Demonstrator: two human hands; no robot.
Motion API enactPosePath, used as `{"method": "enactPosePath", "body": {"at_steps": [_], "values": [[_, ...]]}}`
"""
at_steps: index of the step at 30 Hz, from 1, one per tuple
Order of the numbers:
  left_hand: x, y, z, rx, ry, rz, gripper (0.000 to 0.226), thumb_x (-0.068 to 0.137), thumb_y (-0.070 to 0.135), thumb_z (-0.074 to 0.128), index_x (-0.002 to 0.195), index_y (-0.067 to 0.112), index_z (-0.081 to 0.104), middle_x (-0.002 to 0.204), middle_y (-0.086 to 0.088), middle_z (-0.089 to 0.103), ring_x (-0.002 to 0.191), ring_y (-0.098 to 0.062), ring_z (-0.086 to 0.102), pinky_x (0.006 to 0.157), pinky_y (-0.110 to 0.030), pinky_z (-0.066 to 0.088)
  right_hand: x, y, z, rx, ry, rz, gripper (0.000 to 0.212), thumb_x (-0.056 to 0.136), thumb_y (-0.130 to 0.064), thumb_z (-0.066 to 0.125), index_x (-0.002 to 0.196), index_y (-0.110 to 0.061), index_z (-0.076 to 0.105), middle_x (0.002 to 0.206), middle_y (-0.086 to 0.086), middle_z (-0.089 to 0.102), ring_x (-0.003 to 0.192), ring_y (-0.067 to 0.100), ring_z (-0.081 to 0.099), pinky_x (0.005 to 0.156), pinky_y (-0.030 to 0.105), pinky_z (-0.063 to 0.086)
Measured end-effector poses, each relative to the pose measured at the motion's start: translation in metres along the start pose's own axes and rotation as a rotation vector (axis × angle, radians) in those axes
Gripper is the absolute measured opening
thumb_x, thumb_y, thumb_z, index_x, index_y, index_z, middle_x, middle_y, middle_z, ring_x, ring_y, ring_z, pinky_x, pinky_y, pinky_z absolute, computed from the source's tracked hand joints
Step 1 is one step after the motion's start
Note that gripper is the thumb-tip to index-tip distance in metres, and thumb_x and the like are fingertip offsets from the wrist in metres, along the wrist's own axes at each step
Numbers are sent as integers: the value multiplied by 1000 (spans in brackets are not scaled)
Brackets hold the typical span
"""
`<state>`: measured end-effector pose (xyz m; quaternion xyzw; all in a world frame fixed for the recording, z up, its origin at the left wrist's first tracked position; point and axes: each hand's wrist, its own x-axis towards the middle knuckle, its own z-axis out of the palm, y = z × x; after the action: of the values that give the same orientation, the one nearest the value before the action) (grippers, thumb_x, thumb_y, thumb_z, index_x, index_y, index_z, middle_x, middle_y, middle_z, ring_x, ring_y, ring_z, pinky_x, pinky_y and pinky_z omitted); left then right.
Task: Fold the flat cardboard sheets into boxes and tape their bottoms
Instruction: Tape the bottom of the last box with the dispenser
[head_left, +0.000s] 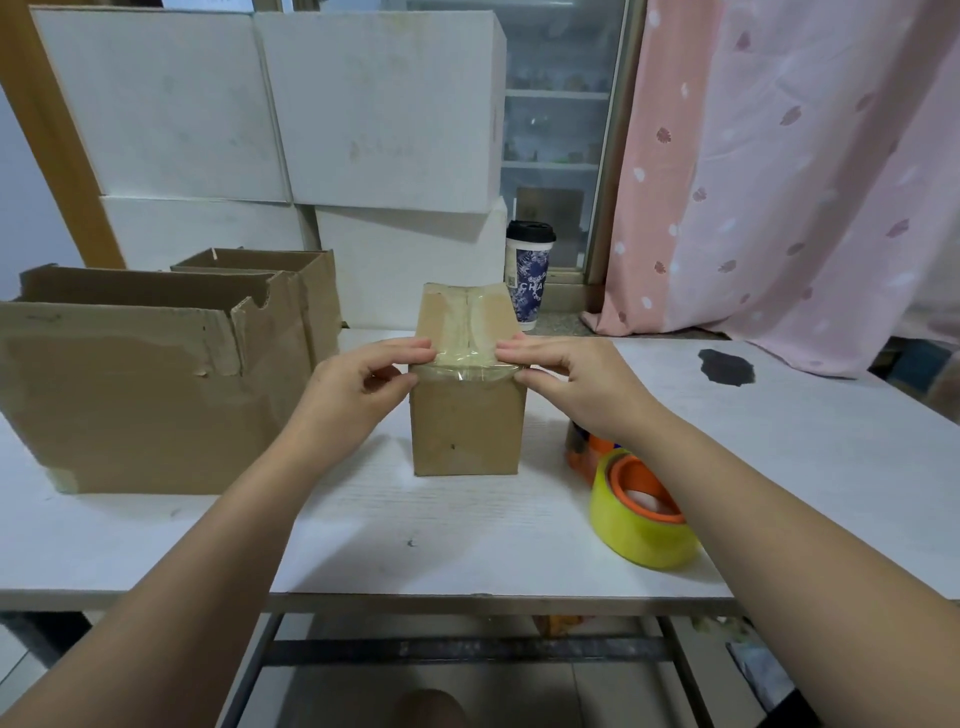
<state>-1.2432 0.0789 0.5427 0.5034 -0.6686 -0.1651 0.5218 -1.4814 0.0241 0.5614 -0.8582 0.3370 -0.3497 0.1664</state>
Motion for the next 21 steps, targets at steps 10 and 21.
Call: {"method": "enactPosePath", "body": {"at_steps": [10, 21], "values": [[-3, -7, 6, -149, 12, 12, 41, 88, -7, 56, 95, 32, 69, 118, 18, 62, 64, -8, 54, 74, -16, 48, -5, 2, 22, 212, 209, 84, 26, 86, -10, 69, 105, -26, 73, 109, -21, 64, 119, -9, 50, 105, 12, 34], [-4, -3, 14, -76, 66, 60, 34, 86, -2, 61, 91, 32, 65, 116, 14, 61, 63, -1, 49, 75, -17, 49, -7, -1, 27, 245, 270, 95, 27, 85, -8, 69, 101, -30, 72, 106, -23, 64, 116, -10, 51, 100, 6, 32]]}}
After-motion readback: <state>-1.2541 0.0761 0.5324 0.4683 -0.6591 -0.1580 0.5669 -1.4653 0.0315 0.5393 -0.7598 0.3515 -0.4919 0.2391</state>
